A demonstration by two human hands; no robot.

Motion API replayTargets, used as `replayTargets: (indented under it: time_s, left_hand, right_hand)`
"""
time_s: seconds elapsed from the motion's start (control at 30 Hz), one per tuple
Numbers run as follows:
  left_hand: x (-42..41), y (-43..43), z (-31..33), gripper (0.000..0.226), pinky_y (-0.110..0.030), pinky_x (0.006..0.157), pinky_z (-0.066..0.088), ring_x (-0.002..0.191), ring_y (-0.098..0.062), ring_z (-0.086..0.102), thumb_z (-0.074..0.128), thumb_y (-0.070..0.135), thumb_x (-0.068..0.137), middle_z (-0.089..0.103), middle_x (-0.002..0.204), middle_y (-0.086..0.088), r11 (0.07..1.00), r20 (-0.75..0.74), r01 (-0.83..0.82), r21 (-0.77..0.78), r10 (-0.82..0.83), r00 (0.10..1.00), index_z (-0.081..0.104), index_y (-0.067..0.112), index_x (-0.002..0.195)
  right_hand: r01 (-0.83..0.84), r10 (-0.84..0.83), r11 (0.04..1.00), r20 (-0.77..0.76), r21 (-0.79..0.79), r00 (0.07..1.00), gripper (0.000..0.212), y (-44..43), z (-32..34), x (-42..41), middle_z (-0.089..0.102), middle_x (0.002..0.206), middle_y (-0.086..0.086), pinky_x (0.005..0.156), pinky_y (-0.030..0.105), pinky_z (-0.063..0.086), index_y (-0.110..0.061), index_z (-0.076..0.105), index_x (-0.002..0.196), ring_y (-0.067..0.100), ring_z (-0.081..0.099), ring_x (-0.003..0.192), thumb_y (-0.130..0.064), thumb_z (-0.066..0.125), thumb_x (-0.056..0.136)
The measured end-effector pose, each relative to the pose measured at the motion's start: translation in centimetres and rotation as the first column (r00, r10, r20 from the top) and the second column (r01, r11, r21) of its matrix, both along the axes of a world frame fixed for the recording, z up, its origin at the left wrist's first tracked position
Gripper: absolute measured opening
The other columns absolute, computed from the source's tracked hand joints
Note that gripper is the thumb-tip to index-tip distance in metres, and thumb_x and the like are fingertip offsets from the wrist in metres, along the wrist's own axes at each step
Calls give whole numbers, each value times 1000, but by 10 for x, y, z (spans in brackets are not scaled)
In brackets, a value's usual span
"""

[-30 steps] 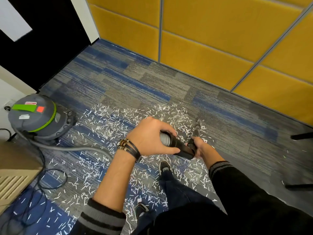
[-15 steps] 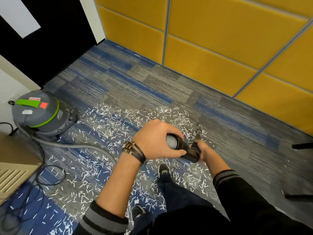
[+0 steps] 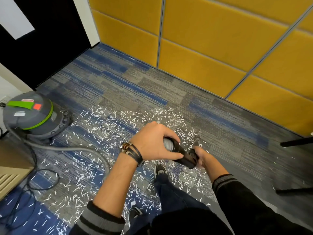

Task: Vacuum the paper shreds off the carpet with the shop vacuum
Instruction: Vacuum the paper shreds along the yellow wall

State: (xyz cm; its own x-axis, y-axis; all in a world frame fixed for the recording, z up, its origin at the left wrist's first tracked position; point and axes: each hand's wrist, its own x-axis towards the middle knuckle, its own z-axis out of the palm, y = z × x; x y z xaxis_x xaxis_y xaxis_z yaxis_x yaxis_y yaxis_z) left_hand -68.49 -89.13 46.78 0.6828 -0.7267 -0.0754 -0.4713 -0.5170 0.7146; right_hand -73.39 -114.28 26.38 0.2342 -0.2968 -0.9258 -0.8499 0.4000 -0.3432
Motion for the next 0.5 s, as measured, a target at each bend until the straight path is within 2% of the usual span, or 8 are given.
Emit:
replayTargets:
  time_s: [0.1, 0.23, 0.33, 0.5]
  left_hand:
    - [-3, 8, 2, 40, -15, 85, 52, 87, 6, 68, 90, 57, 69, 77, 93, 24, 1000, -14, 18, -4, -18, 1000, 82, 35, 101]
    - [-19, 17, -8, 40, -26, 90, 56, 90, 5, 68, 90, 57, 69, 76, 95, 24, 999, -80, 30, 22, -28, 996, 82, 35, 102]
    - [-37, 21, -14, 37, -30, 88, 58, 88, 3, 69, 88, 57, 72, 77, 95, 22, 999, -90, 47, 13, -45, 995, 81, 34, 101]
    - [-41, 31, -6, 36, -14, 83, 49, 85, 6, 65, 86, 59, 74, 76, 95, 25, 1000, 12, 13, 20, -14, 1000, 81, 38, 104]
  right_hand:
    - [-11, 11, 1000, 12, 3, 1000, 32, 11, 0, -10, 57, 46, 7, 58, 34, 52, -12, 46, 78, 22, 61, 48, -28, 36, 104]
    - [21, -22, 999, -37, -31, 999, 32, 14, -9, -46, 56, 46, 5, 57, 33, 54, -14, 46, 79, 21, 60, 43, -32, 34, 104]
    - [19, -22, 999, -75, -47, 997, 28, 18, -8, -62, 58, 52, 7, 53, 30, 53, -13, 45, 81, 22, 60, 52, -29, 36, 102]
    - [70, -71, 997, -34, -23, 997, 30, 34, -4, -54, 59, 70, 10, 62, 36, 56, -11, 48, 88, 26, 60, 64, -33, 35, 104]
